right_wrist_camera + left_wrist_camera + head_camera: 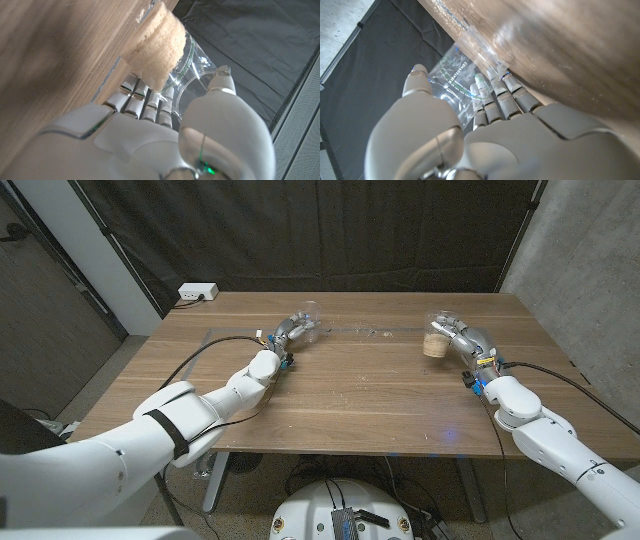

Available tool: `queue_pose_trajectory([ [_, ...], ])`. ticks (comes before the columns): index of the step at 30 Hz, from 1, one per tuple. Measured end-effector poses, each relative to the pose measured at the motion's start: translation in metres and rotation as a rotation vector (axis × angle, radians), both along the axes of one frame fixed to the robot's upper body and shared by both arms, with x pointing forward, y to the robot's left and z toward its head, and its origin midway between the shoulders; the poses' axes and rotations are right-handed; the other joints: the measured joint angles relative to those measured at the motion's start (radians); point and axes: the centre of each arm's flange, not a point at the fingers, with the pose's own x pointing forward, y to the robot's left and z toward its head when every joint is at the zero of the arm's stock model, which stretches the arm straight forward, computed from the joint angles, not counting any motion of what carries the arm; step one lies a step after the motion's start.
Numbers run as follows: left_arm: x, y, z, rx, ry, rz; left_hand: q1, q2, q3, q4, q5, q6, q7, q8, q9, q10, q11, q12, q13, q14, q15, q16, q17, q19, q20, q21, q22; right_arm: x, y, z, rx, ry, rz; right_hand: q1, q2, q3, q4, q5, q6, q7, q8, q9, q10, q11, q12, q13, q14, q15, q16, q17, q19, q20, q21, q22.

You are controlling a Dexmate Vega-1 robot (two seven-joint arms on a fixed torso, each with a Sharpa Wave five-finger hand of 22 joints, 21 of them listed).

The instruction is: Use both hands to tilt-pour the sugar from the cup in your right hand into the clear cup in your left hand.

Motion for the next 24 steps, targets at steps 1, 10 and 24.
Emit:
queue_pose_trajectory([
  [1,-0.002,0.000,0.001,-0.003,-0.012,-0.015,0.000,0.000,0.000,0.000,0.000,-0.002,0.002,0.000,0.000,0.000,0.000,0.000,0.000,0.002,0.002,-0.003,0.000,0.007,0.007,-0.002,0.000,0.001,0.001,0.001,0.000,-0.002,0.001,0.000,0.000,0.000,0.000,0.000,0.000,0.000,0.000,0.000,0.000,0.000,0.000,0.000,0.000,0.000,0.000,0.000,0.000,0.000,0.000,-0.003],
  [10,-0.013,0.007,0.009,-0.043,-0.090,-0.073,0.004,0.004,-0.004,0.004,-0.007,-0.004,0.003,0.000,0.005,-0.004,0.004,0.004,0.009,-0.001,0.000,-0.004,0.003,0.015,0.011,-0.007,-0.004,0.008,0.008,0.008,-0.004,-0.016,0.012,0.000,0.000,0.000,0.000,0.000,0.000,0.000,0.000,0.000,0.000,0.000,0.000,0.000,0.000,0.000,0.000,0.000,0.000,0.000,0.000,-0.005],
  [24,-0.039,0.025,0.025,-0.055,-0.255,-0.156,0.009,0.009,-0.013,0.013,-0.011,-0.006,0.011,0.003,0.014,-0.005,0.006,0.011,0.018,-0.001,0.000,-0.016,0.010,0.015,0.012,-0.011,-0.003,0.020,0.017,0.023,0.000,-0.047,0.039,0.000,0.000,0.000,0.000,0.000,0.001,-0.002,0.000,0.000,0.003,0.003,0.000,0.000,0.005,0.005,0.000,-0.003,0.000,0.000,0.000,-0.005],
])
